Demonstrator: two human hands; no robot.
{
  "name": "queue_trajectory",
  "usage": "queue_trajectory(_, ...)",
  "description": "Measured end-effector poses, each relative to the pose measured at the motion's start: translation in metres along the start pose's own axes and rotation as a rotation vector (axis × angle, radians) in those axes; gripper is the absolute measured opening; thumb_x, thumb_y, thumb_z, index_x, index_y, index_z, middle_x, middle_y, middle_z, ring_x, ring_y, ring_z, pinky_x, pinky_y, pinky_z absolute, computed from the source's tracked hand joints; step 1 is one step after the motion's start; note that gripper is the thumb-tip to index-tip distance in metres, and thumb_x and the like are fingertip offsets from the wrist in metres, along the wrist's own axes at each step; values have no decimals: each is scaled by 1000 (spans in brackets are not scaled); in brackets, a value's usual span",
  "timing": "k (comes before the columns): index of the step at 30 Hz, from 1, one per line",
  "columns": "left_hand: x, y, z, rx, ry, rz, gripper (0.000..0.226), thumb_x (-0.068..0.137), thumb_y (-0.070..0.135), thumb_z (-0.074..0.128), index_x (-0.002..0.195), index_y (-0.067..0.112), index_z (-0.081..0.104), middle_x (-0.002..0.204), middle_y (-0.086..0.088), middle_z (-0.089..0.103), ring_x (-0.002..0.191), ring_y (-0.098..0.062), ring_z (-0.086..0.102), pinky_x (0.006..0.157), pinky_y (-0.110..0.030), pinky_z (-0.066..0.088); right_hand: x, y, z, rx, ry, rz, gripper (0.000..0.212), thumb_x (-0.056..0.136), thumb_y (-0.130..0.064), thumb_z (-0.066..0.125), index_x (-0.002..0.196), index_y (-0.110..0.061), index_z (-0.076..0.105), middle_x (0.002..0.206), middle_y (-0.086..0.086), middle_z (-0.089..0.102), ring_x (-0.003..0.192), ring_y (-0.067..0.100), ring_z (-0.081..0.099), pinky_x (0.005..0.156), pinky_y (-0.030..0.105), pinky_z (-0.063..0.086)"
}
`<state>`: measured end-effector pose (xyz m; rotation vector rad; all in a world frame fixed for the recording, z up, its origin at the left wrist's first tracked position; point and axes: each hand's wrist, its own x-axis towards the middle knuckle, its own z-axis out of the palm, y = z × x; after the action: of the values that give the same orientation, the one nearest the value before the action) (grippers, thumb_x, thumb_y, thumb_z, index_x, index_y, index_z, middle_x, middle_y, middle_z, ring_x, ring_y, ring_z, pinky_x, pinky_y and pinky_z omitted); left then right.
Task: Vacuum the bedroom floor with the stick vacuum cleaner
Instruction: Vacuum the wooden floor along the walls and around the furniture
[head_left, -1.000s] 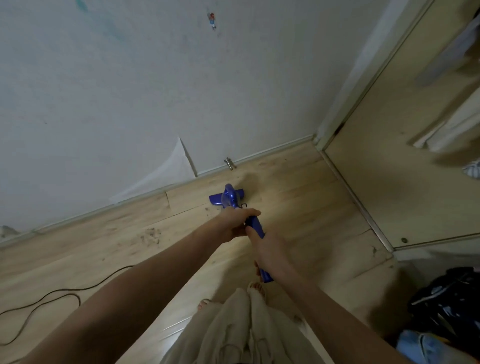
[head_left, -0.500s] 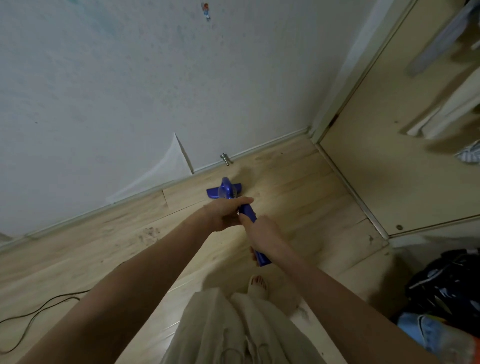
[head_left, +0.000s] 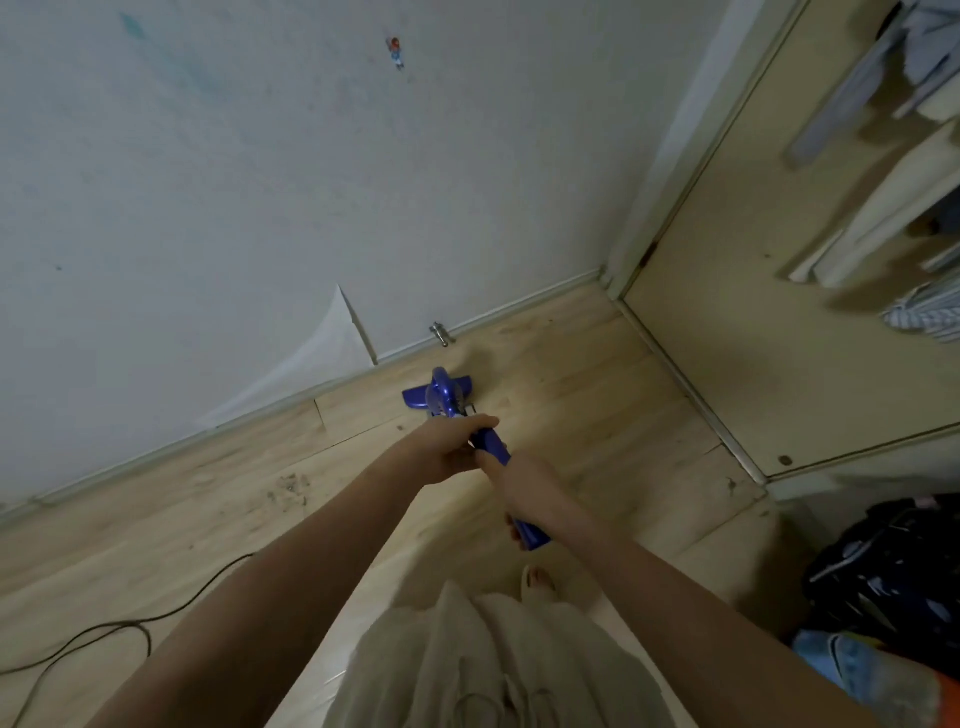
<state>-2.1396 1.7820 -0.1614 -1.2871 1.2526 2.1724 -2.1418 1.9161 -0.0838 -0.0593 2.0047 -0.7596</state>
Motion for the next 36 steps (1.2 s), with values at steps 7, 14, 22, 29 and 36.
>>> queue_trajectory(7, 13, 24, 25, -113, 37, 86, 44, 88, 14, 67, 126, 0, 51, 98, -14, 60, 78, -19, 63, 57, -26, 56, 36, -17, -35, -73, -3, -96, 34, 100, -44, 42, 101, -11, 46, 75, 7, 55, 53, 16, 54, 42, 26, 44)
queue_trajectory(14, 40, 35, 91, -244, 182, 78, 22, 92, 10, 61, 106, 0, 48, 92, -16, 58, 76, -24, 62, 61, -31, 56, 82, 8, -94, -201, -47, -136, 36, 100, -47, 41, 88, -14, 46, 75, 5, 55, 55, 16, 54, 49, 28, 48)
queue_trajectory(22, 64, 63, 120, -217, 300, 96, 39, 93, 13, 61, 120, -11, 47, 87, -18, 60, 71, -23, 64, 50, -28, 56, 113, -2, -132, -173, -139, -159, 36, 101, -43, 41, 98, -9, 50, 74, 5, 56, 50, 18, 56, 40, 26, 44)
queue_trajectory(29, 56, 71, 92, -203, 310, 110, 41, 91, 21, 64, 117, -9, 54, 88, -14, 63, 63, -14, 67, 53, -24, 54, 117, -24, -108, -100, -161, -226, 29, 99, -38, 44, 99, -10, 52, 79, 8, 58, 64, 25, 59, 69, 42, 56)
queue_trajectory(36, 55, 66, 89, -225, 243, 101, 49, 89, 23, 67, 122, -8, 50, 101, -17, 62, 79, -19, 67, 60, -27, 56, 118, -17, -107, -122, -146, -208, 30, 99, -43, 43, 98, -14, 50, 77, 4, 58, 66, 22, 61, 73, 41, 58)
